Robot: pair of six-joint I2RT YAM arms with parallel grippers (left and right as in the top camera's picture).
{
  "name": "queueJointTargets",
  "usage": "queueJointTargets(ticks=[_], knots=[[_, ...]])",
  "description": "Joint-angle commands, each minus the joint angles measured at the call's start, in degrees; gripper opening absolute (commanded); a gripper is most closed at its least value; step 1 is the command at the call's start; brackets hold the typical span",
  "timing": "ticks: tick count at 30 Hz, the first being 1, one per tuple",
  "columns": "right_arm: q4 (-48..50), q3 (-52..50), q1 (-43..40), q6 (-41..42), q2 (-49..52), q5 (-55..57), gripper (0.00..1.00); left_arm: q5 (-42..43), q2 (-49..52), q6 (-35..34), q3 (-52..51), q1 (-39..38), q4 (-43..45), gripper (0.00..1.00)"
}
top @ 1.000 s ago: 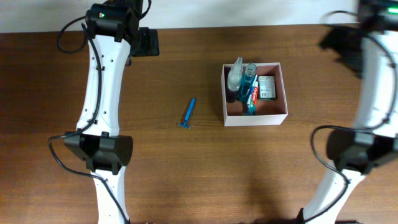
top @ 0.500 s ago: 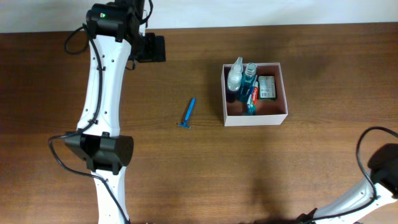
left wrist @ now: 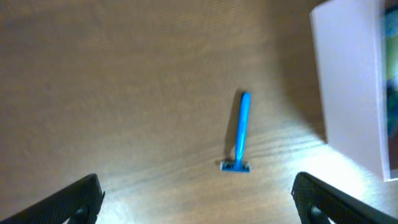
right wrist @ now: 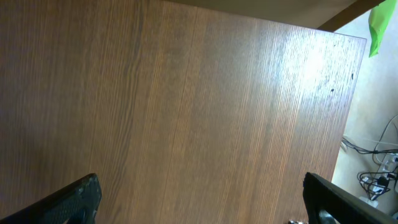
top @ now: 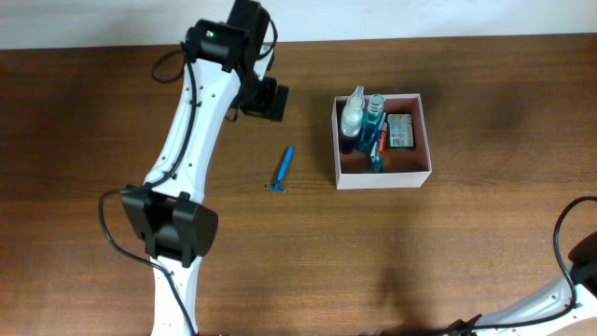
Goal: Pack container
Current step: 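Move the left gripper over the blue razor on the table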
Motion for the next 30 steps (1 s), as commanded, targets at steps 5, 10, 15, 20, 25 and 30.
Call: queueJointTargets(ticks=[5,10,15,20,25,30], knots=[[-0.3,-0.1,0.0,-0.4,-0.5,0.8,0.99,3.1,-0.3,-1.5,-10.3,-0.2,2.2,0.99],[-0.3,-0.1,0.0,-0.4,-0.5,0.8,0.99,3.0,-0.3,-0.2,-15.6,-3.1,4.8,0.99],[-0.3,-0.1,0.0,-0.4,-0.5,0.8,0.99,1.1,-0.3,-0.3,-20.3,-6.4,9.7,0.99],[-0.3,-0.1,0.0,-0.4,-0.5,0.8,0.99,0.4,-0.2,-2.2,-25.0,-7.5,13.2,0.99],[-0.3,-0.1,0.0,-0.4,-0.5,0.8,0.99,0.4,-0.2,-2.2,-29.4,-6.8,15.5,0.99],[-0.3,-0.1,0.0,-0.4,-0.5,0.8,0.99,0.5,-0.2,-2.2,-32.1,-5.9,16.8,1.00]])
